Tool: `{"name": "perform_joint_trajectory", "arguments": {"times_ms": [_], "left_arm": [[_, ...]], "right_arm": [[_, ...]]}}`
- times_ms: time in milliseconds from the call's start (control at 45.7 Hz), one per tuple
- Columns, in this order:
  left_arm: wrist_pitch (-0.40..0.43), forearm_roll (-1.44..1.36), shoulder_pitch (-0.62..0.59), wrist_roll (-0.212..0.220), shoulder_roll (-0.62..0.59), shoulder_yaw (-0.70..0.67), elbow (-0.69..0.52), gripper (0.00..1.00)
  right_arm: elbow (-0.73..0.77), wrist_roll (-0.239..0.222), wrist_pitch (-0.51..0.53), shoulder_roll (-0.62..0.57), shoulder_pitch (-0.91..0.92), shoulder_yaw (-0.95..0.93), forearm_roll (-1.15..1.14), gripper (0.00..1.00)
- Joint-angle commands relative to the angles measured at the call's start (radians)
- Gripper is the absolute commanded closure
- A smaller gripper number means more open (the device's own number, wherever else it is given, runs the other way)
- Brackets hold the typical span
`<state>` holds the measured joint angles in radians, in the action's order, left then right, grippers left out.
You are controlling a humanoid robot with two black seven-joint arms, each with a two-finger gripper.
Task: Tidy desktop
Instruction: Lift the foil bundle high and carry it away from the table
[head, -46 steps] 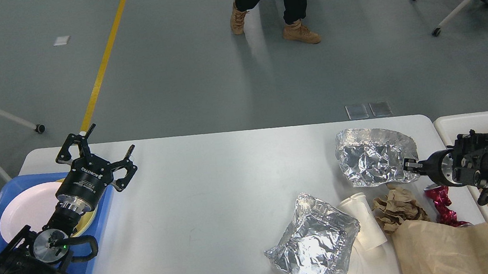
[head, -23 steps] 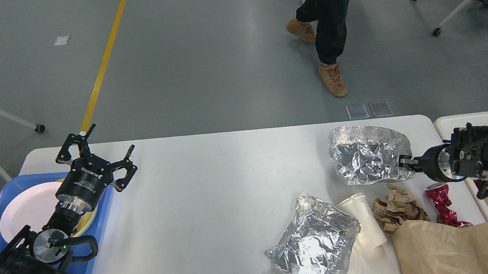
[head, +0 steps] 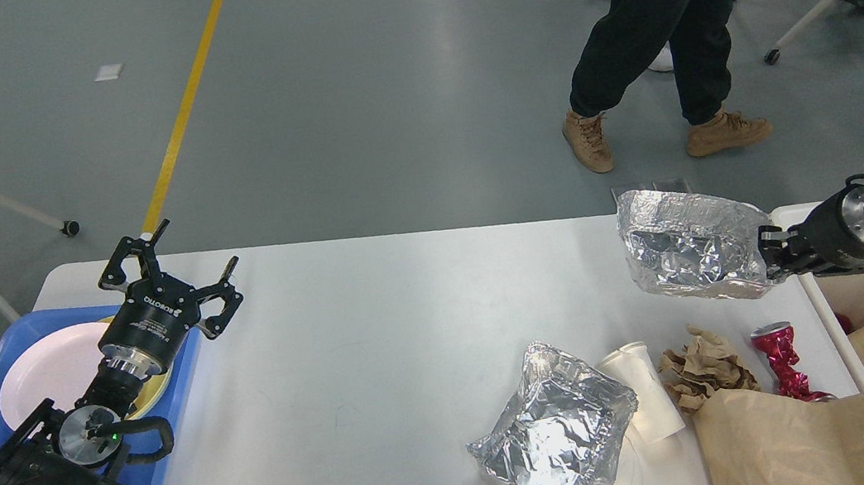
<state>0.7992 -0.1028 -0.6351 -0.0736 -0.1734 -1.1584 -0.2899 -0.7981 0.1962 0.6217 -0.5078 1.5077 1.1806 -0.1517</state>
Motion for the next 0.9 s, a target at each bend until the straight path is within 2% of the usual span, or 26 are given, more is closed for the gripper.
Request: {"name": "perform_joint_trajectory", "arguments": {"times_ms": [0, 219, 569, 745, 876], "left_arm": [[0.0, 0.0, 0.0, 0.0, 0.0, 0.0, 0.0, 0.03], [0.0, 0.0, 0.0, 0.0, 0.0, 0.0, 0.0, 0.03], [0.0, 0.0, 0.0, 0.0, 0.0, 0.0, 0.0, 0.03], [0.0, 0.0, 0.0, 0.0, 0.0, -0.001, 0.0, 0.03], [0.0, 0.0, 0.0, 0.0, 0.0, 0.0, 0.0, 0.03]], "right_arm": [[0.0, 0.0, 0.154, -0.037, 0.101, 0.005, -0.002, 1.0], [0.003, 0.0, 0.338, -0.041, 0.281, 0.053, -0.032, 1.0], [0.045, -0.004, 0.338, 0.006, 0.492, 0.059, -0.061, 1.0], [0.167, -0.004, 0.338, 0.003, 0.497, 0.066, -0.117, 1.0], [0.192, -0.004, 0.338, -0.032, 0.482, 0.085, -0.141, 1.0]]}}
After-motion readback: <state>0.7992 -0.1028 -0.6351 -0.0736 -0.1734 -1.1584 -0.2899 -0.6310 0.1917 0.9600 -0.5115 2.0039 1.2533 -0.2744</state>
